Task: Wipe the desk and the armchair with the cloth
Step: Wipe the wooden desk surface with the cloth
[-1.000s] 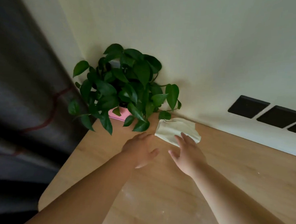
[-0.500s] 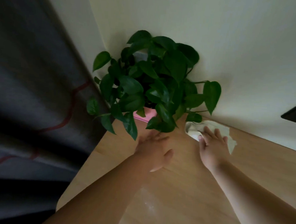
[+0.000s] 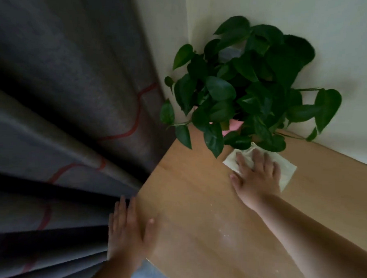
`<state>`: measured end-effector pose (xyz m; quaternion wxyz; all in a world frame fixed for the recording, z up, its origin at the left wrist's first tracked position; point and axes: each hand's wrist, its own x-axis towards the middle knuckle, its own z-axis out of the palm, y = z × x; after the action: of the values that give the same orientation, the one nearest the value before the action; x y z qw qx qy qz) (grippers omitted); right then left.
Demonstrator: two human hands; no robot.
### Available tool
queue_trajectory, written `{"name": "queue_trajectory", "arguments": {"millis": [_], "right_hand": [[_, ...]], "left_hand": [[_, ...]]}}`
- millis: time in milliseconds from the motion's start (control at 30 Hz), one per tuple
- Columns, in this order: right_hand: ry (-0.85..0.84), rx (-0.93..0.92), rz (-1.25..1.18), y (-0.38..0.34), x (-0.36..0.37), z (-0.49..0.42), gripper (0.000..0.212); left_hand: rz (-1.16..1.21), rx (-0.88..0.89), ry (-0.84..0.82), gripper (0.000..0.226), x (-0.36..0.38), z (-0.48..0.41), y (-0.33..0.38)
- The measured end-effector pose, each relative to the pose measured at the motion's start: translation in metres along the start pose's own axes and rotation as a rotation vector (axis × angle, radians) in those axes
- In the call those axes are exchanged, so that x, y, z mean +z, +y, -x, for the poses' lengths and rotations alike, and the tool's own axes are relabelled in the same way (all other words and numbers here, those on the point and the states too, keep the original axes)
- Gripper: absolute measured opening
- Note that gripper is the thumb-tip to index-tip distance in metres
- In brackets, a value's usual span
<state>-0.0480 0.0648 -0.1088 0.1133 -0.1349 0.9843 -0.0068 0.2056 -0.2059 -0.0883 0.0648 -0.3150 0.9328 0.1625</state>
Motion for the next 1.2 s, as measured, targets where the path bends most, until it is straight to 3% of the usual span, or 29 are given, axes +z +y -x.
{"name": "queue_trajectory", "arguments": {"millis": [133,400,700,900,1200], "right_hand": [[0.032,-0.087,0.010,0.015,0.009,-0.017,0.065],[0.095,-0.113,-0.180,-0.028,0.001,-0.002,0.059],[0.071,-0.235,-0.151,-0.084,0.012,-0.009,0.057],[0.089,-0.496,-0.173,-0.087,0.023,0.020,0.063],[-0.152,-0.806,-0.316,-0.061,0.034,0.155,0.056]], "left_hand": [[0.101,-0.049,0.105,0.091,0.027,0.019,-0.008],[-0.034,-0.192,0.070,0.095,0.032,0.008,0.011],[-0.150,-0.150,0.121,0.093,0.042,0.006,0.011],[-0.169,-0.160,0.126,0.092,0.043,0.005,0.009],[-0.065,-0.116,0.190,0.081,0.047,0.010,0.003]]}}
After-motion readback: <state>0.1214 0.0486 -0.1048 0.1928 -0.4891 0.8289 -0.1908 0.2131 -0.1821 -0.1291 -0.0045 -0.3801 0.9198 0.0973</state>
